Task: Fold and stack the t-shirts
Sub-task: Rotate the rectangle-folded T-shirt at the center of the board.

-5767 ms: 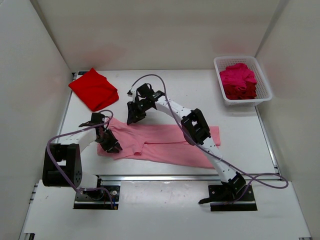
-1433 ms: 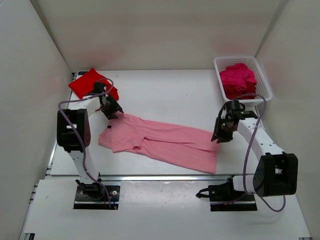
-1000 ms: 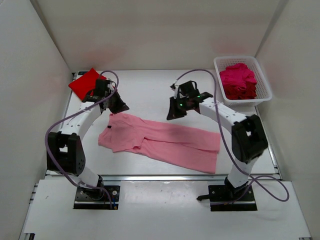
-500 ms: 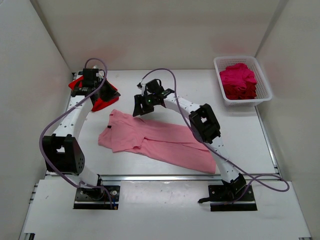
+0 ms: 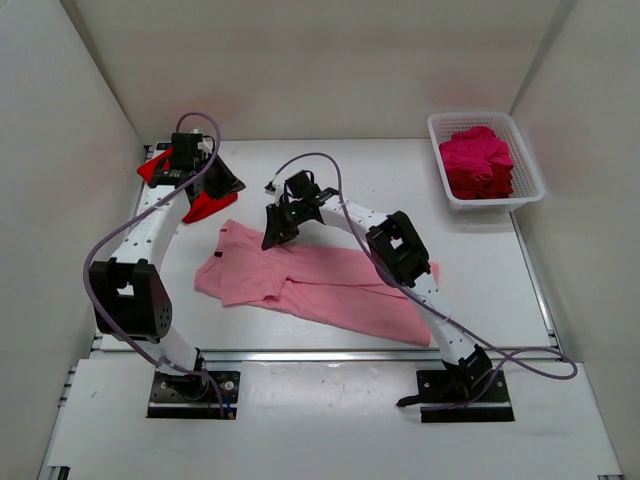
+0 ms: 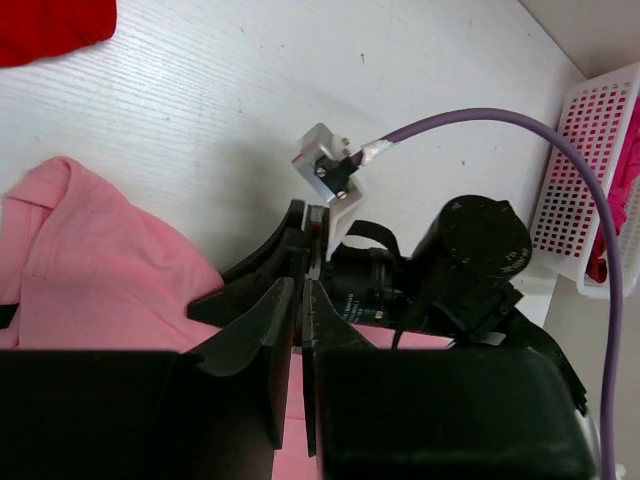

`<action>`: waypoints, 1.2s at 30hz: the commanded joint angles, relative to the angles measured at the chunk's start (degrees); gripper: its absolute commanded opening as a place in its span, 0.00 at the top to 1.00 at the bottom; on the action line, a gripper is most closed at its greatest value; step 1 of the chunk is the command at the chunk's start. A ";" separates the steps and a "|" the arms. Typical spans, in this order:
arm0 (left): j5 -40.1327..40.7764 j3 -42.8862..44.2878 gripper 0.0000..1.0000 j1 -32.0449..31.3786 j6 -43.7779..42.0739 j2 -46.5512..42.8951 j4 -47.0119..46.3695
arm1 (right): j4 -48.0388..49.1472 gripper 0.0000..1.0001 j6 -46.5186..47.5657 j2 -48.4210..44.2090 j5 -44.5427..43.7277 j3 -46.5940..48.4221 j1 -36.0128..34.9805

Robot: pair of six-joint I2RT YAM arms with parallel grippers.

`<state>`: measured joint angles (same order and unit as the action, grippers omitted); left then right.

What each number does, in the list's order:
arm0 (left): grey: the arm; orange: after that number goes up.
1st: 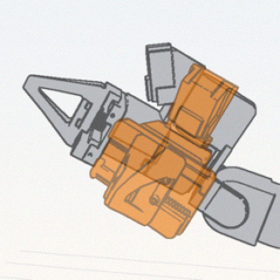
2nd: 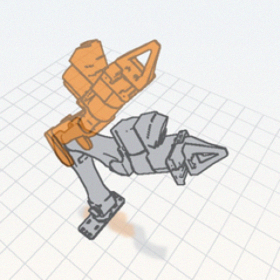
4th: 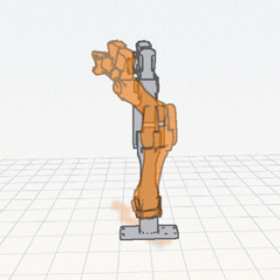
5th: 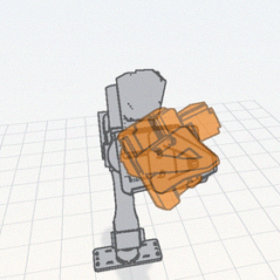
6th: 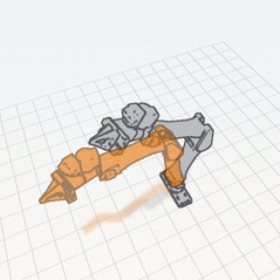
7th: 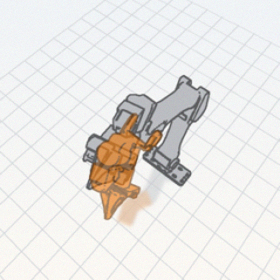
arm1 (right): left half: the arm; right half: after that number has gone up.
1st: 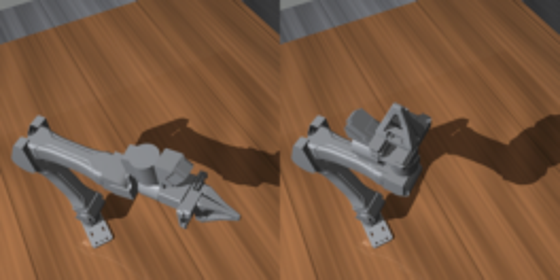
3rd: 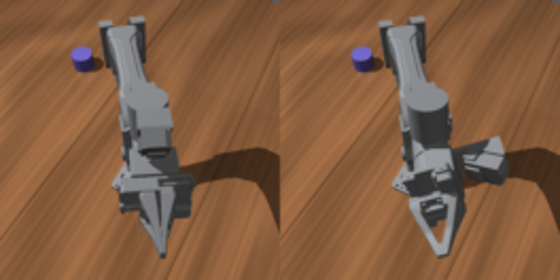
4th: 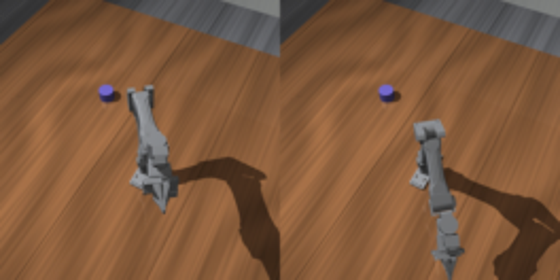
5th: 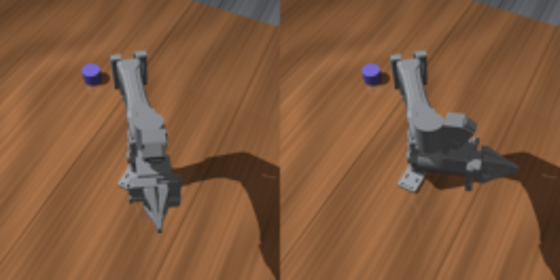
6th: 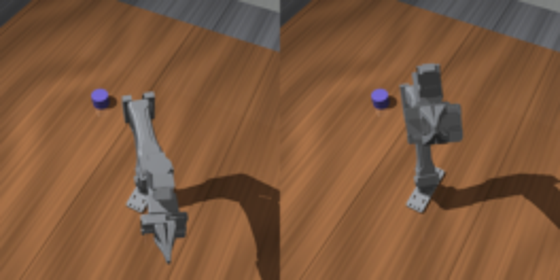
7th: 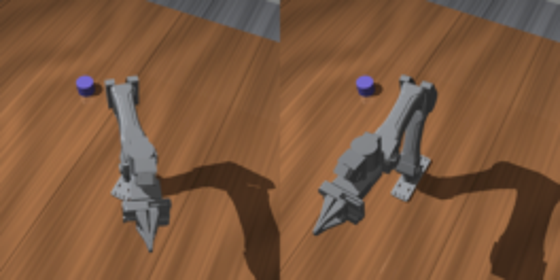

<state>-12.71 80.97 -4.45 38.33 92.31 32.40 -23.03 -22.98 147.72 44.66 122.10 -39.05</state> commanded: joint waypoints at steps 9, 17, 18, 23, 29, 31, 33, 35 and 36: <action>0.49 -2.22 0.74 -9.94 -3.08 -2.93 2.48 | -14.55 1.00 -6.11 10.28 -12.46 32.78 13.18; -0.30 -10.38 0.71 -13.21 -1.15 -5.74 0.56 | -25.92 0.59 -4.71 8.65 -19.69 39.53 22.17; -0.39 -12.31 0.71 -14.70 -1.15 -6.09 0.90 | -26.45 0.48 -3.57 7.51 -20.75 39.53 22.52; -2.49 -21.28 0.62 -23.13 1.65 -8.02 -1.19 | -34.61 0.39 0.38 -2.41 -27.60 39.52 23.13; -8.54 -32.61 0.47 -33.24 8.33 -7.68 -8.92 | -48.94 0.39 3.47 -14.97 -31.65 36.39 29.28; -9.43 -34.03 0.42 -34.22 9.48 -6.63 -11.48 | -49.22 0.43 3.91 -21.31 -32.36 31.73 32.36; -11.36 -34.83 0.40 -35.10 11.59 -5.30 -14.98 | -47.64 0.48 4.44 -32.26 -27.64 24.36 37.35; -11.81 -34.13 0.40 -36.41 12.99 -3.47 -16.31 | -44.05 0.49 4.44 -42.71 -21.48 16.99 41.04; -11.81 -33.60 0.39 -37.55 13.18 -2.15 -16.41 | -42.12 0.49 3.57 -48.69 -20.16 12.42 42.98</action>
<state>-21.76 45.95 -39.97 48.23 88.51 22.04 -66.52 -19.57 113.25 19.38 141.32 -1.04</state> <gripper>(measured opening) 0.604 0.508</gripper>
